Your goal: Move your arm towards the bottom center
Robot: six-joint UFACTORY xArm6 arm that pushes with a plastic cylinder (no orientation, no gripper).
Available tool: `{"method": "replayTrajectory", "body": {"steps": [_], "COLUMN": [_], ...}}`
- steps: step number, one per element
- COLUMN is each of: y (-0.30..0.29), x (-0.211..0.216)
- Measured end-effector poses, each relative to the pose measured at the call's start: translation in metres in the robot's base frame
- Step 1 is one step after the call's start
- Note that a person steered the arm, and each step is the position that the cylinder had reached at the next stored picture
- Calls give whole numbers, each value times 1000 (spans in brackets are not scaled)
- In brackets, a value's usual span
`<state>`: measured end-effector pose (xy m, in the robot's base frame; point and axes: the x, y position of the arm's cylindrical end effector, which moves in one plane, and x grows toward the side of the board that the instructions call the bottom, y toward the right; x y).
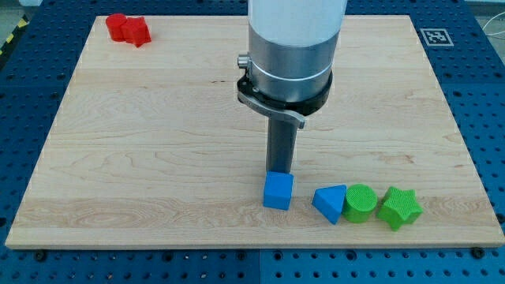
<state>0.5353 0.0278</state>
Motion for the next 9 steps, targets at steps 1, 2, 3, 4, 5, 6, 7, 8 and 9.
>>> {"method": "replayTrajectory", "body": {"steps": [1, 2, 3, 4, 5, 6, 7, 8, 9], "y": [0, 0, -5, -20, -39, -51, -67, -70, -69], "x": [5, 0, -9, -10, -10, -10, 0, 11, 31]}}
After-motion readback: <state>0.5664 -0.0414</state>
